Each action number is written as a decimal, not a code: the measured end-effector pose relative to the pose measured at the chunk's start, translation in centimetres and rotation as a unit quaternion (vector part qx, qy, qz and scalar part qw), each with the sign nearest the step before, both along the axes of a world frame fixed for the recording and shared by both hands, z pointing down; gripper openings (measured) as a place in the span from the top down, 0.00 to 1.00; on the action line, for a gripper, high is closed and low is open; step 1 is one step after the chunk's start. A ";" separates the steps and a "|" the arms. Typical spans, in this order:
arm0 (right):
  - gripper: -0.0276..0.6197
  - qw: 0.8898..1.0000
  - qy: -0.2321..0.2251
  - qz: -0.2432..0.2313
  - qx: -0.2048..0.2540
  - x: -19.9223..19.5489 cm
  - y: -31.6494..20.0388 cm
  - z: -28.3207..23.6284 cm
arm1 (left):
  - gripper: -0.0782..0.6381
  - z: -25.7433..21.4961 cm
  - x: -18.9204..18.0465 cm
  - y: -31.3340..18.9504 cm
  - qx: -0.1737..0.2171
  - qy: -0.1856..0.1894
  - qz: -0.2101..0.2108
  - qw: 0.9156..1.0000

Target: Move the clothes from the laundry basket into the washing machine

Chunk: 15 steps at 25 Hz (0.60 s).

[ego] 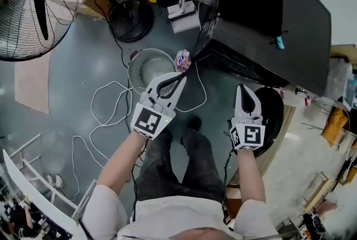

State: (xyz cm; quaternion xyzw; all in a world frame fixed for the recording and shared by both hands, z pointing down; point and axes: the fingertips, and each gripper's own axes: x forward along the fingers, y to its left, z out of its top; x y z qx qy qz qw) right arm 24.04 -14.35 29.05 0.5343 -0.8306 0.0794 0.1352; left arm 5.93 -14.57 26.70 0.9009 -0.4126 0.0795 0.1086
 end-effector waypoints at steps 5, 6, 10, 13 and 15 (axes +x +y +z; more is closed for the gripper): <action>0.94 1.000 0.014 0.005 -0.005 1.1 2.1 -7.5 | 0.88 -7.4 0.3 2.3 0.001 -0.006 0.008 1.000; 0.94 1.000 0.014 0.006 -0.007 1.3 2.5 -9.1 | 0.88 -8.8 0.3 2.8 -0.001 -0.007 0.010 1.000; 0.94 1.000 0.006 0.012 -0.021 1.4 4.4 -14.2 | 0.88 -14.6 -0.1 4.7 0.001 -0.007 0.008 1.000; 0.94 1.000 -0.006 0.015 -0.026 1.5 5.6 -17.6 | 0.88 -18.5 -0.7 5.9 0.000 0.003 -0.005 1.000; 0.94 1.000 -0.010 0.013 -0.023 1.4 6.5 -19.7 | 0.88 -20.6 -0.9 6.7 -0.005 0.011 -0.009 1.000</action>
